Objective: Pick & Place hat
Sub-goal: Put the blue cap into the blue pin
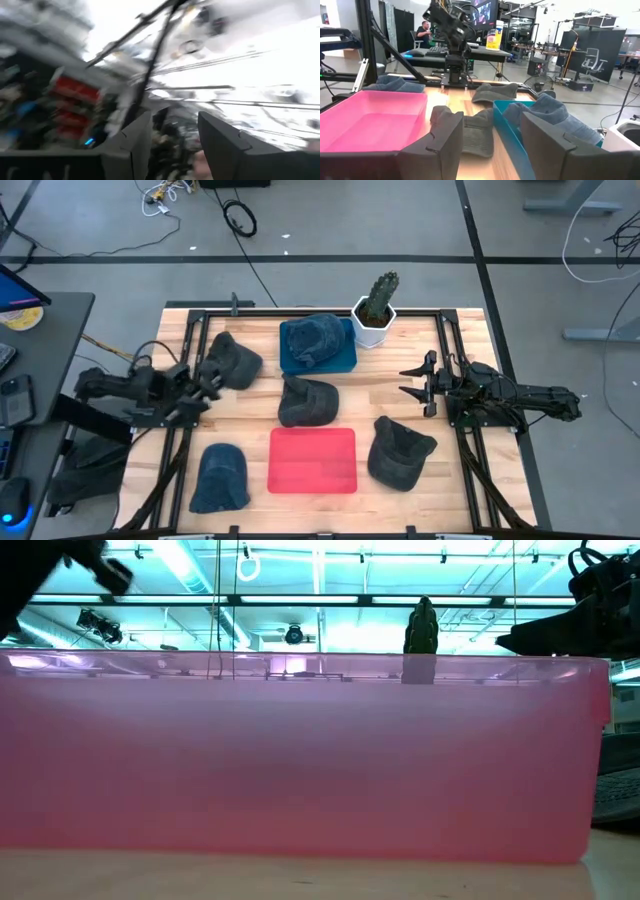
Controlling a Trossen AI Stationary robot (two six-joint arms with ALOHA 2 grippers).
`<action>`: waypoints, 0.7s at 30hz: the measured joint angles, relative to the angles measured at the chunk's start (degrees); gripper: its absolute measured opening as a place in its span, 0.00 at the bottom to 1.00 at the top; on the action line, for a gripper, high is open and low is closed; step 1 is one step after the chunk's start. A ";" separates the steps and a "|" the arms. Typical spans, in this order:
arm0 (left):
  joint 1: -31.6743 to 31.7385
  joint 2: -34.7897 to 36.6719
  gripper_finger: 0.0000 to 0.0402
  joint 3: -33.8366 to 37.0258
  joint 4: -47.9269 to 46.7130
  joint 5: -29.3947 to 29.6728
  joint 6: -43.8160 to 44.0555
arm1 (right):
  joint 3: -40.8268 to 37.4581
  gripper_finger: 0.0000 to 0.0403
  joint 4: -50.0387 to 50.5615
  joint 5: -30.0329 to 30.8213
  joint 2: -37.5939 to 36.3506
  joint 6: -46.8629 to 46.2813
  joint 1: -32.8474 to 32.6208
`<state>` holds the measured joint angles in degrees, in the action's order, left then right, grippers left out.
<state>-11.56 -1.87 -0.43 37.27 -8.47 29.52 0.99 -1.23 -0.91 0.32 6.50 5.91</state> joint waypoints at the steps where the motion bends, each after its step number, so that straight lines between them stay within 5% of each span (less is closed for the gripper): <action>1: -1.53 0.00 0.41 0.00 1.80 -0.72 -0.79 | 0.00 0.49 0.00 0.00 0.00 0.00 0.00; 12: -16.50 -1.70 0.41 -2.28 9.38 -3.39 -13.23 | 0.00 0.49 0.02 0.00 -0.02 0.02 -0.02; 21: -29.56 -16.94 0.41 -11.38 9.00 -3.06 -25.60 | 0.00 0.49 0.00 0.00 -0.02 0.02 -0.02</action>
<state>-41.12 -18.81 -11.80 46.28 -11.53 3.92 0.99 -1.23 -0.91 0.30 6.52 5.90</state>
